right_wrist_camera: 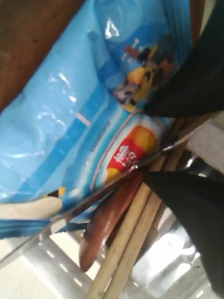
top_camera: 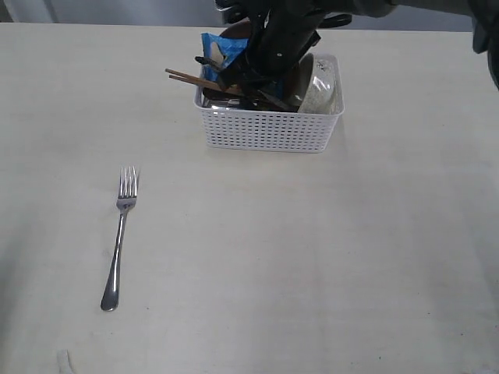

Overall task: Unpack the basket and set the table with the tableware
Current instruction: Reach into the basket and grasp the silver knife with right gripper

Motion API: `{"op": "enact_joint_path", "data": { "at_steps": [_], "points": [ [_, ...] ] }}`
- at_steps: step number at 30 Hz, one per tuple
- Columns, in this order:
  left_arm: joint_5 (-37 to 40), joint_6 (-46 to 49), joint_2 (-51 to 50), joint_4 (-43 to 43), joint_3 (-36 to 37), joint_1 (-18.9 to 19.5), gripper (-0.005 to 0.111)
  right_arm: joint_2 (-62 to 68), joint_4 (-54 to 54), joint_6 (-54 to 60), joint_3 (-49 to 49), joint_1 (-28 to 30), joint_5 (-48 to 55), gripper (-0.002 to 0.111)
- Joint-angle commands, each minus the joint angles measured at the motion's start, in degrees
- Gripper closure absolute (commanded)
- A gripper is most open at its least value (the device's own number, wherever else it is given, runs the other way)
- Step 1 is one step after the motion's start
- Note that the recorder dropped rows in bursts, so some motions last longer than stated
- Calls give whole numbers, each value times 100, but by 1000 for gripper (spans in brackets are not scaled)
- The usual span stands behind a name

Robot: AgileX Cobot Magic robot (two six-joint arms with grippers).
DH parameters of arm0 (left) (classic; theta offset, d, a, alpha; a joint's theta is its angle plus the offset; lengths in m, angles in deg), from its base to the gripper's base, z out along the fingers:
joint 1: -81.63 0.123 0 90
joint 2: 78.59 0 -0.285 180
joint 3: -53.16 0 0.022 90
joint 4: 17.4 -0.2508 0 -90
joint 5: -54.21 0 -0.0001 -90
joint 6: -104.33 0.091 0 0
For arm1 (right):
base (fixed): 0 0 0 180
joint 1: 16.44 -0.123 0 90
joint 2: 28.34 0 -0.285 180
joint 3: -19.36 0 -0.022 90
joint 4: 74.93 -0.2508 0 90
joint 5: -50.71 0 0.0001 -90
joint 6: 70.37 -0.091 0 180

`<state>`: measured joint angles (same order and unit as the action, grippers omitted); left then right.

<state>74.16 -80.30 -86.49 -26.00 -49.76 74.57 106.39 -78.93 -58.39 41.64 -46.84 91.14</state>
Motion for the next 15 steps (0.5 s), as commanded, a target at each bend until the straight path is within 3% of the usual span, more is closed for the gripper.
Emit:
{"op": "enact_joint_path", "data": {
  "at_steps": [1, 2, 3, 6, 15],
  "points": [
    [-3, -13, 11, -17, 13, -29, 107, 221, -66, 114, 2, 26, 60, 74],
    [-3, -13, 11, -17, 13, -29, 107, 236, -66, 114, 2, 26, 60, 79],
    [-3, -13, 11, -17, 13, -29, 107, 262, -66, 114, 2, 26, 60, 91],
    [-3, -13, 11, -17, 13, -29, 107, 285, -66, 114, 2, 26, 60, 109],
    [-3, -13, 11, -17, 13, -29, 107, -235, -66, 356, 2, 26, 60, 109]
  ]
}}
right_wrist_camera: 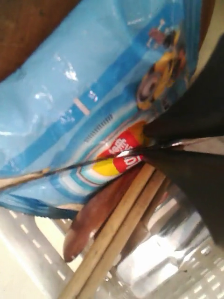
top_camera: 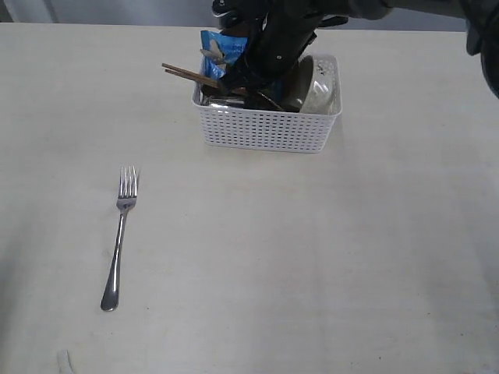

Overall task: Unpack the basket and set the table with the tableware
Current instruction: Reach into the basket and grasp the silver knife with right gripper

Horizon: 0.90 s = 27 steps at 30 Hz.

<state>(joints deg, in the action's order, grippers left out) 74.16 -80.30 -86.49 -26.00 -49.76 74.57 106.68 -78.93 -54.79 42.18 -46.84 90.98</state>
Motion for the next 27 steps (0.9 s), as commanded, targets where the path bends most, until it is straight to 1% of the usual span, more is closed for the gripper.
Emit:
{"op": "enact_joint_path", "data": {
  "at_steps": [1, 27],
  "points": [
    [-3, -13, 11, -17, 13, -29, 107, -356, -66, 22, -52, 26, 77, 109],
    [-3, -13, 11, 25, 13, -29, 107, -1578, -66, 21, -52, 26, 359, 109]
  ]
}}
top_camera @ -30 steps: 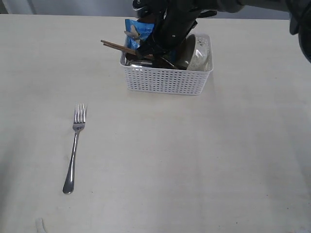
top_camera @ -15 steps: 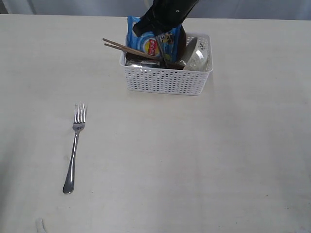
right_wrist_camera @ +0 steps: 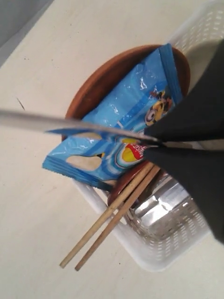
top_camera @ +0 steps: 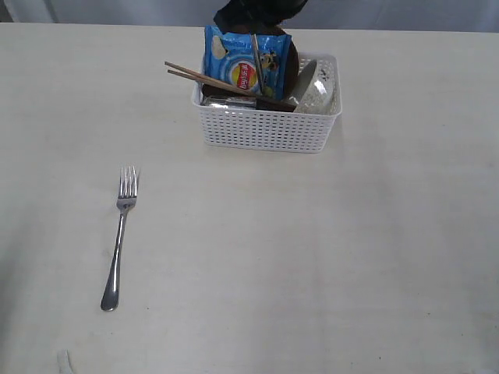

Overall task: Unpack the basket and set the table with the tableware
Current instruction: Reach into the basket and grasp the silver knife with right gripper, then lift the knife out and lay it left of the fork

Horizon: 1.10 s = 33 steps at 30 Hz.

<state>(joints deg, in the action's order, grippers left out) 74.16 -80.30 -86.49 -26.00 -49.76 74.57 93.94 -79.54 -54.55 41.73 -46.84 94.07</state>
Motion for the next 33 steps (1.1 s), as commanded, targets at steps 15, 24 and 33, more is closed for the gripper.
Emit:
{"op": "enact_joint_path", "data": {
  "at_steps": [15, 24, 33],
  "points": [
    [-3, -13, 11, 25, 13, -29, 107, -1227, -761, -3, -6, 26, 603, 109],
    [-3, -13, 11, 12, 13, -29, 107, -1512, -1553, 11, -6, 26, 1229, 109],
    [-3, -13, 11, 12, 13, -29, 107, -1512, -3384, 640, -391, 26, 1531, 109]
  ]
}}
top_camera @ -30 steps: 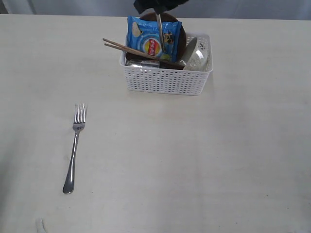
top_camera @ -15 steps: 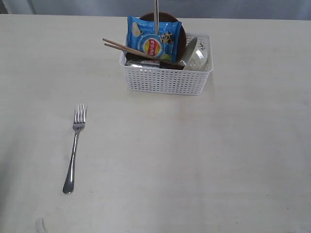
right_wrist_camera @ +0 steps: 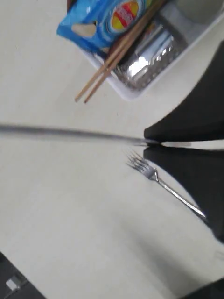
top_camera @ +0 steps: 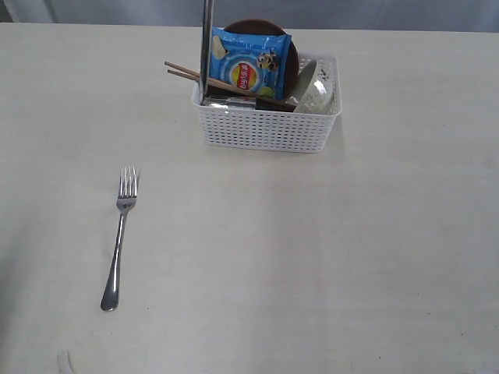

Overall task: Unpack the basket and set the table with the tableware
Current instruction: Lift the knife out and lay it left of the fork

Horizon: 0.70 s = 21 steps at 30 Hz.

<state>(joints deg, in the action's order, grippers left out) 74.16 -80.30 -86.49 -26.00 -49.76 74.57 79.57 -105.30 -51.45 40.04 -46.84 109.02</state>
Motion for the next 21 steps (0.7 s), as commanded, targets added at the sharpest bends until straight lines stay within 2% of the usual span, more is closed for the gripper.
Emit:
{"op": "enact_joint_path", "data": {
  "at_steps": [1, 5, 12, 18, 21],
  "points": [
    [-3, -13, 11, 12, 13, -29, 107, -75, -1337, 574, -439, 14, 36, 109],
    [-3, -13, 11, 12, 13, -29, 107, 24, -2480, 1160, -936, -238, 12, 109],
    [-3, -13, 11, 12, 13, -29, 107, 918, -2754, 1217, -971, -1303, -81, 109],
    [-3, -13, 11, 12, 13, -29, 107, 2087, -3996, 1603, -853, -1435, 188, 109],
    [-3, -13, 11, 12, 13, -29, 107, 2441, -3999, 1585, -610, -1435, 478, 109]
  ]
}}
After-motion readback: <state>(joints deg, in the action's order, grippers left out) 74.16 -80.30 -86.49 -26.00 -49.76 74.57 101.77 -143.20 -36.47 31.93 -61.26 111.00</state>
